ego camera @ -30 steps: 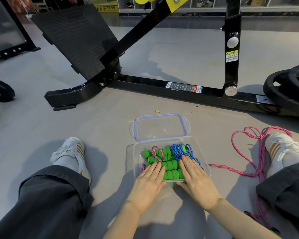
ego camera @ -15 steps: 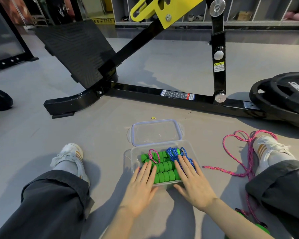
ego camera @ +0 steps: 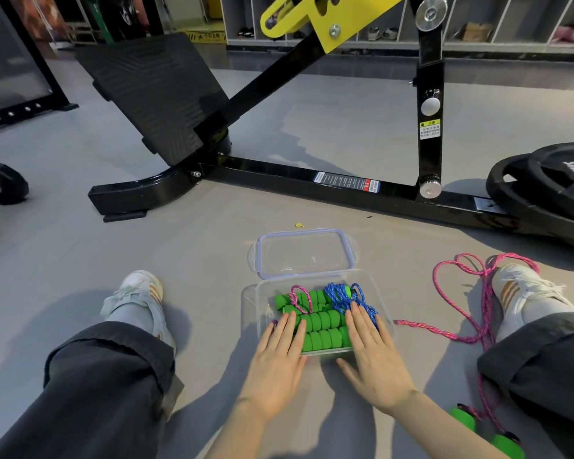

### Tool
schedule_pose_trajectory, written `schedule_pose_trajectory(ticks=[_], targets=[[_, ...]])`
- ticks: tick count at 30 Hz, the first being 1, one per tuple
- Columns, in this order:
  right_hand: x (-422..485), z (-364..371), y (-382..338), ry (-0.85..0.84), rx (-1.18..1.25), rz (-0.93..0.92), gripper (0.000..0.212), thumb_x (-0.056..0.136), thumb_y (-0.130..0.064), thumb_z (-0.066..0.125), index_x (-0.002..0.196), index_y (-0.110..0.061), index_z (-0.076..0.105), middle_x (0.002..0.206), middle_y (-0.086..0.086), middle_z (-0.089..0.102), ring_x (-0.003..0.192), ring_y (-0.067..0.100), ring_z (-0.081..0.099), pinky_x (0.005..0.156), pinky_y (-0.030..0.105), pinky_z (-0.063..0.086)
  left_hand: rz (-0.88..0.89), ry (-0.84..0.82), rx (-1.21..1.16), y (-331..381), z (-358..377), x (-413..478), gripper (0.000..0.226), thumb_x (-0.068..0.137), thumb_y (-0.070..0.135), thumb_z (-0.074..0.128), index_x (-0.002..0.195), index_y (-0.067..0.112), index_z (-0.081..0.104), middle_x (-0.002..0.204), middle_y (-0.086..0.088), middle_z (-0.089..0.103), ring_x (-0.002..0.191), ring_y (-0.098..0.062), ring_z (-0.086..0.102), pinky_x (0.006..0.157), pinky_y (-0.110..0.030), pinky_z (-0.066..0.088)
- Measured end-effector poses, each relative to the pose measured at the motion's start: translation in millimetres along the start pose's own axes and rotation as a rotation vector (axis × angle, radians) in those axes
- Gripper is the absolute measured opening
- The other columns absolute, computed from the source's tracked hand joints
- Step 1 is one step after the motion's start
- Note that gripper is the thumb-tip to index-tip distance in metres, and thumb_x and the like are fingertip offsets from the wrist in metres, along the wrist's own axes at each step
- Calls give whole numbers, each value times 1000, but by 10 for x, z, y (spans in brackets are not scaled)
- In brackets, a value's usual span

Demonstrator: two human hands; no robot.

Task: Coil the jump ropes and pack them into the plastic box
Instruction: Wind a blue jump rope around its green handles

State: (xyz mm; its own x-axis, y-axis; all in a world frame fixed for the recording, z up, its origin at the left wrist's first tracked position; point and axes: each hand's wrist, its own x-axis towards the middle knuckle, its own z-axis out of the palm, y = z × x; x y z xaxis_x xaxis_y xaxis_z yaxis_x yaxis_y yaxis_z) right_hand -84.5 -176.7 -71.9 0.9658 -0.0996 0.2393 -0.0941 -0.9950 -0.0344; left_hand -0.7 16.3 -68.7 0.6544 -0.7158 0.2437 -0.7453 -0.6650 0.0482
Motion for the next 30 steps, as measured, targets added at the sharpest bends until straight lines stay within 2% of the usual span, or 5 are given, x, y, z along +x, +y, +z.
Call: schedule_pose_trajectory(ticks=[11,16,20,24,30], targets=[[-1,-125,-178,168,-85,-174,58,69,-29,70,124,-15,58,138,20,47,126,37,43,103,47,25,45,-42,94,-319,-180,-145,83,74,49,52,141,4,35,145,-12,45,136,-21,30,111,-43,12],[53,-271,-350,158,-113,-385,34,46,-14,78,78,-17,65,81,2,54,63,19,50,55,29,39,52,-53,105,-379,-207,-237,92,42,27,81,128,2,59,136,-13,55,131,-22,35,112,-42,10],[102,-352,-384,12,-90,-329,62,24,-6,83,69,-19,43,65,-3,50,40,14,46,33,24,28,61,15,126,-421,-254,-260,83,48,14,75,129,2,58,134,-13,56,129,-23,36,111,-43,11],[34,-376,-200,58,-84,-360,49,43,-6,71,74,-21,36,66,-5,49,43,14,48,34,24,31,20,103,145,-482,-291,-197,74,63,-3,28,135,5,39,134,-17,54,129,-27,37,113,-44,10],[-46,-574,331,-76,-9,-336,10,69,-25,41,78,-24,38,74,-4,51,49,14,51,44,24,35,-34,77,149,-506,-268,-162,82,56,-8,27,135,10,39,133,-20,55,121,-32,55,114,-45,7]])
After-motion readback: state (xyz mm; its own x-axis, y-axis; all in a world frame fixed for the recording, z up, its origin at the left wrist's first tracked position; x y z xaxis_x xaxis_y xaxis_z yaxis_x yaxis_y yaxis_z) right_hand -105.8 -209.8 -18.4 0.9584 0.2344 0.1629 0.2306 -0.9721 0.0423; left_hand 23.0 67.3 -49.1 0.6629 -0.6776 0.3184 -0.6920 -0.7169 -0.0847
